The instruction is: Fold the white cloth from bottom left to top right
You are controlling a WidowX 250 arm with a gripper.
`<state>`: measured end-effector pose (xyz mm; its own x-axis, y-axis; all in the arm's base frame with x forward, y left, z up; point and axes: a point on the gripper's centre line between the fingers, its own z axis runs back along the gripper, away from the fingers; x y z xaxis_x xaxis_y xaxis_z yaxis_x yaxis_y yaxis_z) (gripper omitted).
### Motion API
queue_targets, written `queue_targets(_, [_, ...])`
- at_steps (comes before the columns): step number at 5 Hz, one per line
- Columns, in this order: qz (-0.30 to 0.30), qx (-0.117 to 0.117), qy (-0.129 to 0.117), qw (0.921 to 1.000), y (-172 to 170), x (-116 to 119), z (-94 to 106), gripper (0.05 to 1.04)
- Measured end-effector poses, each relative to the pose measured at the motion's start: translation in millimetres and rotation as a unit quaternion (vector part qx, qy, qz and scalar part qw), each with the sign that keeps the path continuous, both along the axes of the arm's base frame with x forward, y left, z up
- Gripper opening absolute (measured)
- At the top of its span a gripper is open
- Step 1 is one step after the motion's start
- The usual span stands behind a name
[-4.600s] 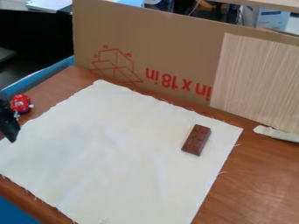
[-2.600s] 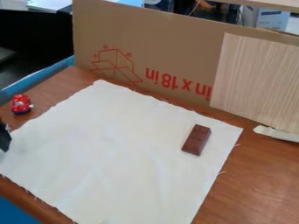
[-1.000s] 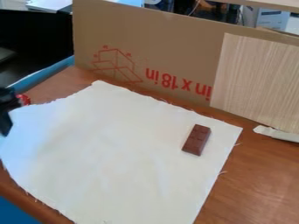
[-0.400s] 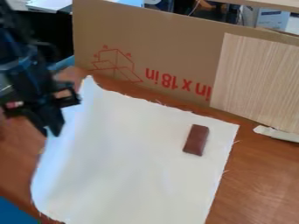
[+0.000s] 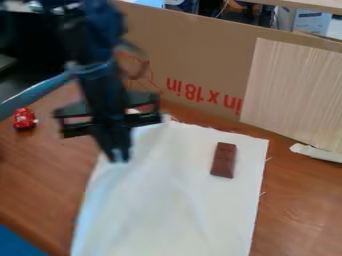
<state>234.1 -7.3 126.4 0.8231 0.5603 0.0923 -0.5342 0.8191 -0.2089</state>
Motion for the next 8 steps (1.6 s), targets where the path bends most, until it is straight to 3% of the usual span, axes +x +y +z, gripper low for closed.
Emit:
queue_targets(2, [0.026,0.008,0.033,0.9991,-75.6,43.3,21.1,0.058])
queue_targets(3, [0.027,0.017,0.053,0.9981,-105.9,62.4,21.9,0.058])
queue_targets(4, [0.027,0.033,0.055,0.9976,-126.7,71.6,12.9,0.058])
queue_targets(5, [0.025,0.036,0.038,0.9983,-126.8,65.8,4.6,0.058])
queue_targets(6, [0.006,0.034,0.023,0.9991,-122.6,44.9,7.4,0.056])
queue_targets(7, [-0.026,0.023,0.031,0.9989,-119.0,20.4,14.3,0.056])
queue_targets(8, [-0.07,0.025,0.05,0.9959,-112.8,13.9,16.0,0.056])
